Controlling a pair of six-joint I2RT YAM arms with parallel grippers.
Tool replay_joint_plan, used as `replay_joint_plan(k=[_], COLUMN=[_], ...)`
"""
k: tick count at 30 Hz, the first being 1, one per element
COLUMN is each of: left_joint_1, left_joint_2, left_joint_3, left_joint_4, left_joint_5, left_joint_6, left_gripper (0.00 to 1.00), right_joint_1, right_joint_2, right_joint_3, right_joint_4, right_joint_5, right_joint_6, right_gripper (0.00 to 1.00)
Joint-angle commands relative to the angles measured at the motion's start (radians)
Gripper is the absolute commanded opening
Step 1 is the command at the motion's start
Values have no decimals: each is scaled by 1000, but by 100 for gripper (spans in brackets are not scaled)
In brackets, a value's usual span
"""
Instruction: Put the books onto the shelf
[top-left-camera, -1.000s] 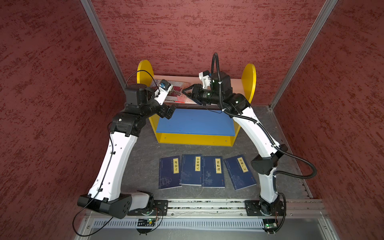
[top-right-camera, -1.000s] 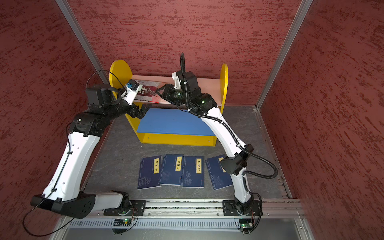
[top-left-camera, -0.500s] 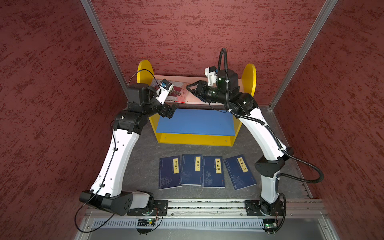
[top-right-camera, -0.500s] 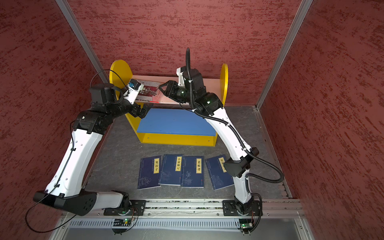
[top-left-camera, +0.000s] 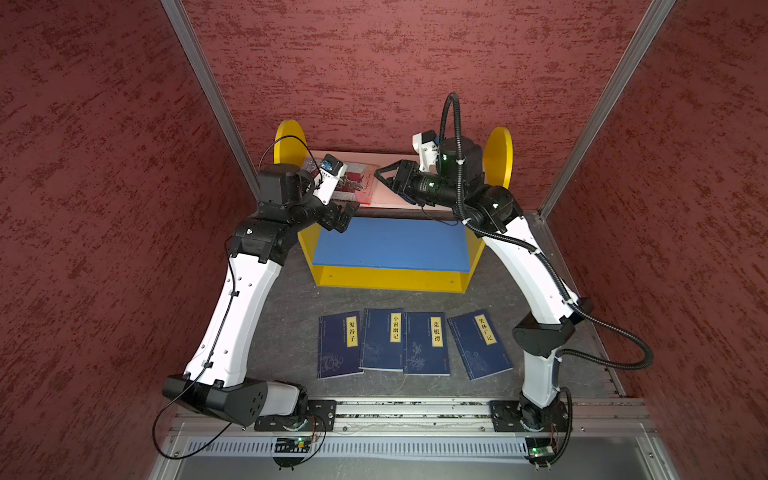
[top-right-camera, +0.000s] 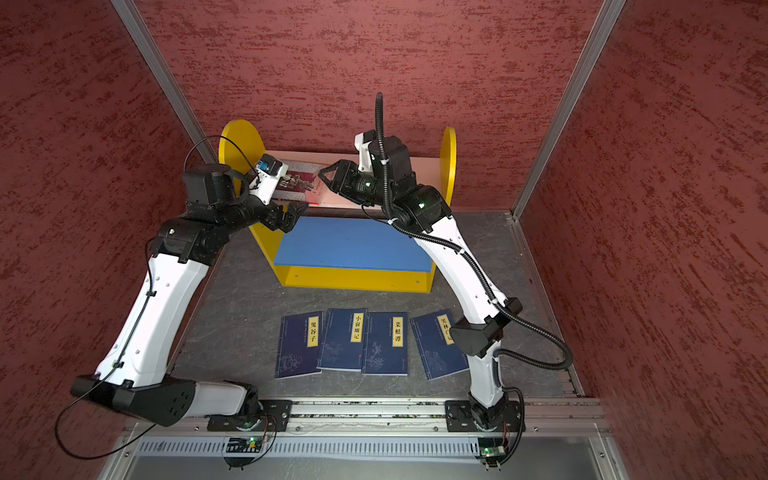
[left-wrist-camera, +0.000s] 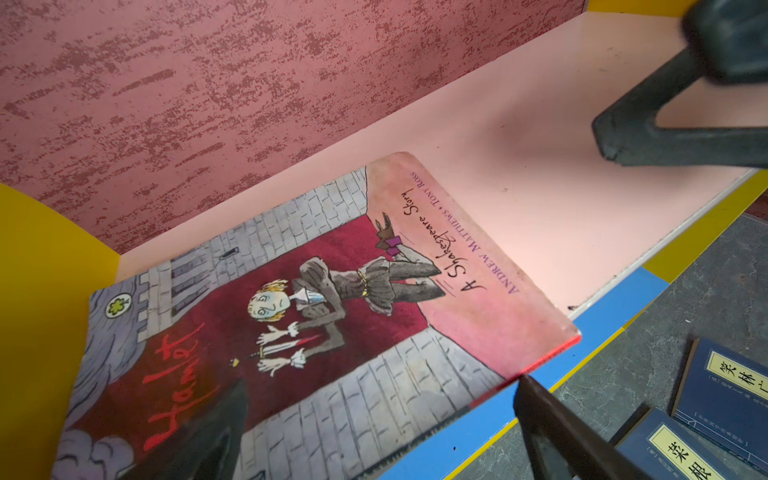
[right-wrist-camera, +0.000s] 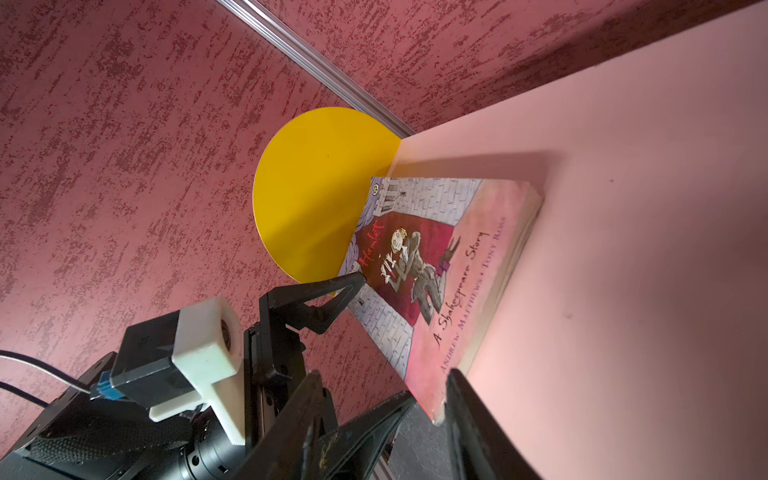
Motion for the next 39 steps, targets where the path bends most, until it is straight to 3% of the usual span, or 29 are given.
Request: replay_joint_plan(k=[1,17,23,29,34,39], left_joint_1=[9,7,-19,-108,-148,-171], left_joint_2=[10,-14,-69,-230,-357,-441], left_joint_3=[28,36,130,6,-195,-404], left_joint_4=[17,6,-102,-231,-315,-332], left_joint_5=[3,10,2,25,127,247], left_joint_6=[-19,-23,-39,-100,-214,-303], left_gripper=[99,99,100,99,99,99], right_joint_1=[5,5,53,142,152,178], right_joint_2=[-39,-72,-178,-399,-720,-949], right_joint_3=[-18,-48,-142,-464,-968,-1311], right_joint_4=[-3,9,6,-57,124,146], right_joint_5=[9,20,98,118,51,61], right_joint_6=[-12,-28,-123,-269,-219,-140], right_gripper=[49,49,50,52,52,52])
